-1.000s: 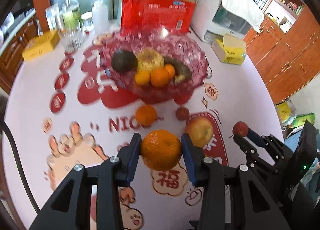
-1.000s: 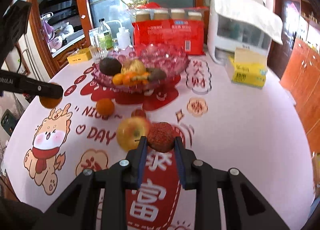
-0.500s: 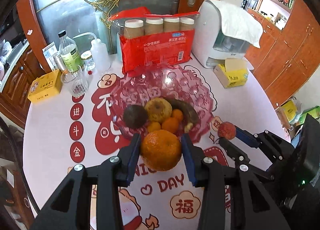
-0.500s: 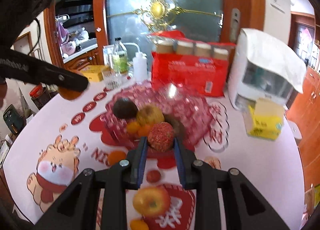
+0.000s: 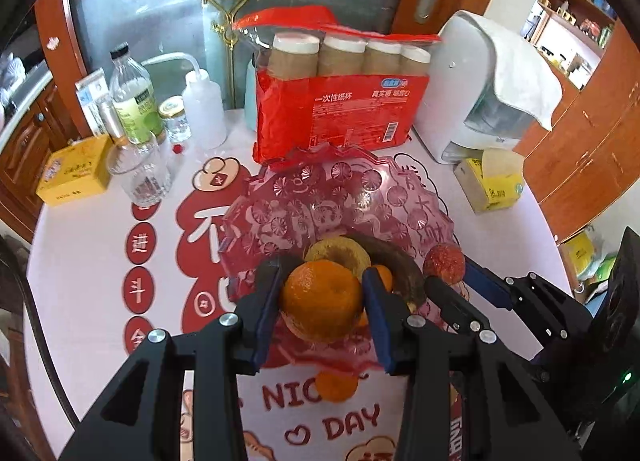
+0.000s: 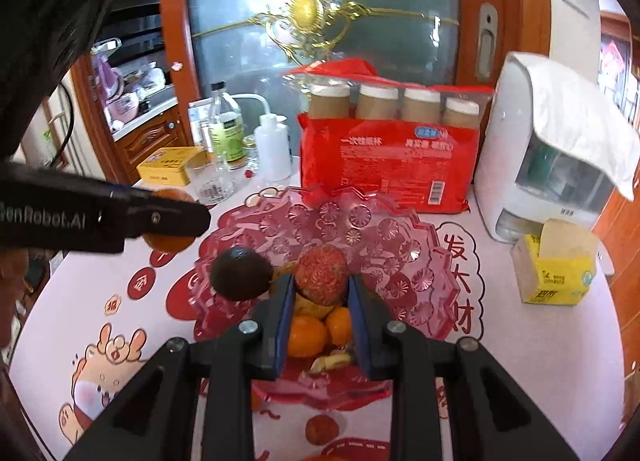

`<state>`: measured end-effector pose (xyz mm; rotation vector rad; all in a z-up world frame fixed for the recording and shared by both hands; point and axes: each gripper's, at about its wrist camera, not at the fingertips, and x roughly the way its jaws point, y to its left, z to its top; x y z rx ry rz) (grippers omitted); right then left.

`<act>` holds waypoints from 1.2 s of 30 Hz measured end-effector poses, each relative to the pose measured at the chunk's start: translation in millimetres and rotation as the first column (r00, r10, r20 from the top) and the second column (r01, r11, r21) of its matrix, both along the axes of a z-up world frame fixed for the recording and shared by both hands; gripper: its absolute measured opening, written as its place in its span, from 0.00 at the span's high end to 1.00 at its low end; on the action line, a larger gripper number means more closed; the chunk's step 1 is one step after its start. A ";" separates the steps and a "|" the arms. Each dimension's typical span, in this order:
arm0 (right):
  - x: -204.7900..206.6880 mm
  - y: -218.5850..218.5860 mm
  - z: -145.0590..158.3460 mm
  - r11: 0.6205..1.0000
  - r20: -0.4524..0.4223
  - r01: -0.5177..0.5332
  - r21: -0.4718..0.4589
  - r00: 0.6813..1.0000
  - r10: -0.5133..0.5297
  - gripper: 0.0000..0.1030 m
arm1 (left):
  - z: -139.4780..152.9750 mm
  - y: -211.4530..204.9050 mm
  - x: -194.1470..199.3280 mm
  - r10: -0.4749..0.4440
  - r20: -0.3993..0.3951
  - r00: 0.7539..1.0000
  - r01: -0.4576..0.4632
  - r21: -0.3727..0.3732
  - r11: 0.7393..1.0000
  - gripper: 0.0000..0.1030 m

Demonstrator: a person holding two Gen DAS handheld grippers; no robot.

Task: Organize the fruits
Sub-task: 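Carry the mandarin with the left tool while the right tool carries the lychee to the bowl, then open both tools over the bowl to drop the mandarin and lychee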

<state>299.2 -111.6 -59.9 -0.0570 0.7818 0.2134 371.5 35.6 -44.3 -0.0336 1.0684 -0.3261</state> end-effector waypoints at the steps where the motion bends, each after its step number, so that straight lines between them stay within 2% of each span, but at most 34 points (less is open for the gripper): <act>1: 4.5 -1.5 -2.5 1.000 -0.008 0.010 0.004 1.000 -0.010 0.74 | -5.4 -0.9 3.6 -0.004 -0.009 1.000 0.004 -0.011 1.000 0.62; 5: 20.6 -6.9 -16.7 0.998 -0.057 0.045 0.046 0.998 -0.042 0.74 | -26.6 -8.6 12.7 -0.033 -0.034 0.999 0.031 -0.048 0.998 0.61; 12: 33.4 -17.6 -45.7 0.992 -0.133 0.079 0.095 0.989 -0.066 0.73 | -52.7 -16.8 23.6 -0.054 -0.079 0.995 0.049 -0.061 0.997 0.60; 14: 35.0 -21.5 -50.6 0.991 -0.145 0.092 0.097 0.986 -0.078 0.73 | -54.1 -16.2 24.6 -0.049 -0.082 0.995 0.044 -0.068 0.997 0.49; 16: 34.6 -25.1 -51.6 0.988 -0.152 0.105 0.114 0.984 -0.087 0.71 | -52.6 -14.8 23.6 -0.041 -0.077 0.996 0.036 -0.062 0.997 0.42; 18: 32.3 -26.8 -50.3 0.986 -0.153 0.112 0.122 0.984 -0.093 0.67 | -49.4 -12.1 19.7 -0.030 -0.077 0.997 0.026 -0.056 0.998 0.38; 22: 21.4 -31.3 -39.3 0.985 -0.138 0.123 0.123 0.985 -0.106 0.66 | -39.9 -1.6 5.0 -0.002 -0.079 0.997 -0.003 -0.059 0.998 0.29; 27: -5.6 -45.5 -17.2 0.980 -0.123 0.145 0.137 0.984 -0.128 0.64 | -26.2 11.2 -25.8 0.038 -0.084 0.996 -0.042 -0.054 0.998 0.29; 29: -18.9 -51.5 -8.8 0.977 -0.123 0.159 0.140 0.982 -0.142 0.60 | -19.2 15.7 -41.2 0.053 -0.080 0.995 -0.058 -0.061 0.996 0.29; 36: -64.0 -73.4 10.3 0.963 -0.143 0.196 0.182 0.975 -0.172 0.54 | 2.4 14.6 -89.7 0.055 -0.060 0.997 -0.059 -0.067 0.996 0.28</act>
